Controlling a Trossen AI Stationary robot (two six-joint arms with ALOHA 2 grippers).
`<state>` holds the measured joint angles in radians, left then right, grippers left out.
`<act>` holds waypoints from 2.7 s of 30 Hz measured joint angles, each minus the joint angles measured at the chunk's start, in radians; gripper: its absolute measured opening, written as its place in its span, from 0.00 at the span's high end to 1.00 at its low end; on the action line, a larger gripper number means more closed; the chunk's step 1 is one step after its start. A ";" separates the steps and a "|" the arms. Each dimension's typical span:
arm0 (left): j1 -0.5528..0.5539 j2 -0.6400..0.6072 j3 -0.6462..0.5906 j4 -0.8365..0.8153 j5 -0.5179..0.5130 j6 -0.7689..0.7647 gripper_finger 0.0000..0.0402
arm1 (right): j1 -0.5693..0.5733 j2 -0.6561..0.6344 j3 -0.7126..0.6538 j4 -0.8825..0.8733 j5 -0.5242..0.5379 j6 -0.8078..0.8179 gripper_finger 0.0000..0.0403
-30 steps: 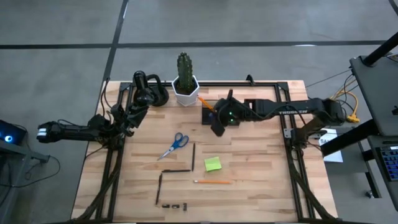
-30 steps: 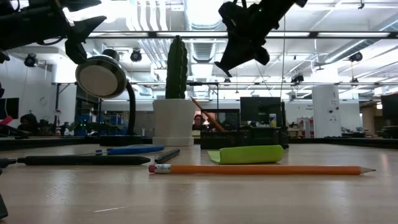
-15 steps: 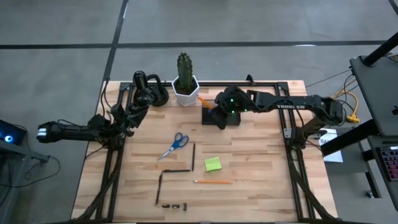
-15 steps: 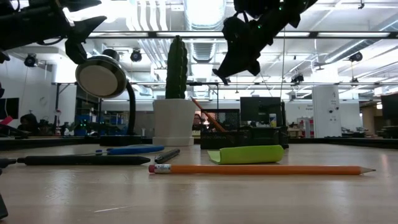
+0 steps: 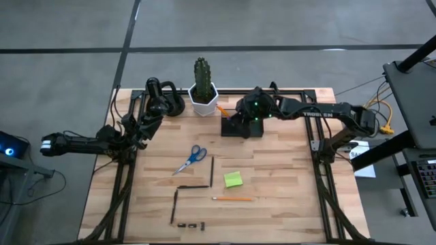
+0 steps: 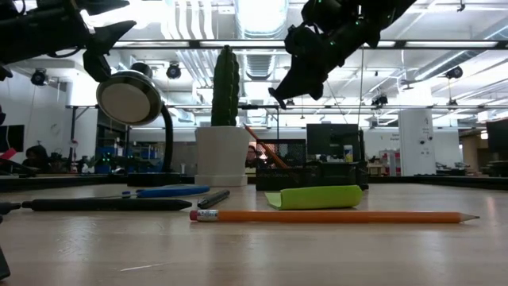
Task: Pick and place office supplies into organizer
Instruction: Put the eraser into the bottom section of the desk organizer
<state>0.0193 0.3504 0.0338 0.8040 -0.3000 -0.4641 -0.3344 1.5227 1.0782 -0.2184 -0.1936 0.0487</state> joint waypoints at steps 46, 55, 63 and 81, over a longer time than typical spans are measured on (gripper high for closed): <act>0.000 0.000 0.000 -0.001 0.000 0.000 0.68 | 0.027 0.157 -0.061 0.052 0.205 -0.061 0.86; 0.000 0.000 0.000 0.000 0.000 -0.001 0.68 | 0.089 0.161 -0.068 0.040 0.282 -0.119 0.86; 0.000 -0.001 0.000 0.000 0.001 -0.001 0.68 | 0.088 0.166 -0.071 0.048 0.302 -0.131 0.86; 0.000 0.000 0.000 -0.001 0.001 0.000 0.68 | 0.088 0.212 -0.099 0.117 0.351 -0.092 0.86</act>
<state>0.0196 0.3508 0.0338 0.8028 -0.2989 -0.4644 -0.2462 1.7349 0.9791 -0.1017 0.1577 -0.0437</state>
